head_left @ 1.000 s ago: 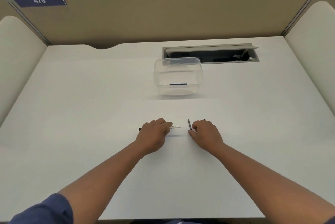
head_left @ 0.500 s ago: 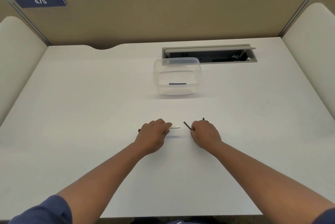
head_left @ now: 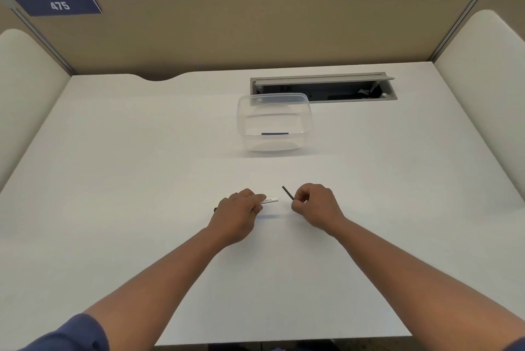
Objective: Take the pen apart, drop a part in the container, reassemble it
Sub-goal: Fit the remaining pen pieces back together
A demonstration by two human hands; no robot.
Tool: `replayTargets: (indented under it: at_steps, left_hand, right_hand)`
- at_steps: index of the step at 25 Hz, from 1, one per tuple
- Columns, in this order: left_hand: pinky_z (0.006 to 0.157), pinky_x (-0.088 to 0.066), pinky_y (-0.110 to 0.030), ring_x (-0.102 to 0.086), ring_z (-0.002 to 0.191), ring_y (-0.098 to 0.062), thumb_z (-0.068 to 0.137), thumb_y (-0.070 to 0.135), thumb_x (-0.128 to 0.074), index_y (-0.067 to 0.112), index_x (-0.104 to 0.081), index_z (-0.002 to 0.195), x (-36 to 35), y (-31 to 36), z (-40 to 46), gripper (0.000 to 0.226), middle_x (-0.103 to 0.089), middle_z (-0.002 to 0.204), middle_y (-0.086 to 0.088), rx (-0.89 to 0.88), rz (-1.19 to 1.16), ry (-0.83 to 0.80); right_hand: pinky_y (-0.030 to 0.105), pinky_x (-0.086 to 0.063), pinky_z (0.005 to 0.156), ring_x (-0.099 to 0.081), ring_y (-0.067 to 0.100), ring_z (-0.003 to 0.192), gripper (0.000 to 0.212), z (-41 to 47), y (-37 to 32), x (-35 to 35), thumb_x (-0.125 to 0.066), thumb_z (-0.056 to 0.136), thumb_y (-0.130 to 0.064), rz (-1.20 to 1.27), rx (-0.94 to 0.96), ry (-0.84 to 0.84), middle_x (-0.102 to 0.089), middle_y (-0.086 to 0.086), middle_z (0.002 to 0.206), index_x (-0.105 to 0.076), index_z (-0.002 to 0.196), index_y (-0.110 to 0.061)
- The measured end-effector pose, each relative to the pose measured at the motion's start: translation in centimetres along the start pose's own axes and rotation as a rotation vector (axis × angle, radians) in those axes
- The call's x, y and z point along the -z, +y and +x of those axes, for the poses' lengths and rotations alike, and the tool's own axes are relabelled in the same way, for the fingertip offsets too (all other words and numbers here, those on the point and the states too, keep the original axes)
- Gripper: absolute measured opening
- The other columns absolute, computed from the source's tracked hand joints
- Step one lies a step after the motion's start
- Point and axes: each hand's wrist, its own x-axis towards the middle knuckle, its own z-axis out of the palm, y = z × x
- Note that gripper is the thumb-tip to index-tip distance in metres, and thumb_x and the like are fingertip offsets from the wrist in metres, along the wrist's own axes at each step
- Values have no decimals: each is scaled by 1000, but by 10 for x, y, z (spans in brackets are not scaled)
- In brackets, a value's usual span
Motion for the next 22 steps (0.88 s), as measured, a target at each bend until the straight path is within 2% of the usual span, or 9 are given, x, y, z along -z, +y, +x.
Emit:
replayTargets:
  at_steps: [2, 4, 8, 12, 16, 22]
  left_hand:
    - [85, -50, -42, -58, 103, -24, 105, 24, -45, 28, -59, 137, 1, 1, 1, 35, -60, 118, 4, 0, -38, 11]
    - [81, -52, -41, -58, 97, -23, 104, 24, -46, 28, -60, 135, 2, 3, 2, 34, -58, 110, 5, -3, -89, 24]
    - [78, -52, -40, -57, 91, -21, 104, 22, -47, 28, -63, 130, 0, 4, 4, 32, -55, 101, 3, 2, -161, 32]
    - [76, -47, -34, -54, 85, -16, 103, 19, -49, 28, -66, 123, -1, 5, 5, 28, -53, 92, 3, 3, -248, 48]
    - [69, -38, -27, -49, 85, -4, 102, 18, -50, 28, -66, 112, 0, 6, 5, 21, -51, 85, 5, -12, -293, 55]
    - [70, -39, -26, -49, 86, -4, 102, 20, -51, 28, -66, 110, 1, 10, 2, 19, -52, 85, 3, -21, -324, 48]
  right_hand:
    - [18, -44, 49, -57, 3, 57, 6, -2, -3, 4, -70, 75, -18, 162, -17, 17, -66, -8, 68, -67, 72, -22]
    - [18, -44, 52, -56, 3, 54, 6, -5, -6, 7, -71, 77, -15, 336, -38, 28, -62, -6, 64, -69, 78, -21]
    - [24, -48, 60, -63, 9, 62, 18, -9, -15, 14, -71, 84, -9, 626, -54, -6, -61, -5, 66, -70, 100, -17]
    - [27, -53, 64, -72, 17, 75, 12, -12, -25, 18, -71, 86, -4, 849, -61, -19, -69, -1, 71, -67, 95, -12]
    - [26, -56, 66, -74, 20, 78, 13, -14, -31, 21, -71, 87, -5, 973, -55, -17, -76, 9, 82, -64, 95, -10]
    - [29, -56, 68, -73, 19, 77, 13, -14, -34, 18, -73, 86, -6, 977, -83, -5, -76, 7, 82, -65, 93, -12]
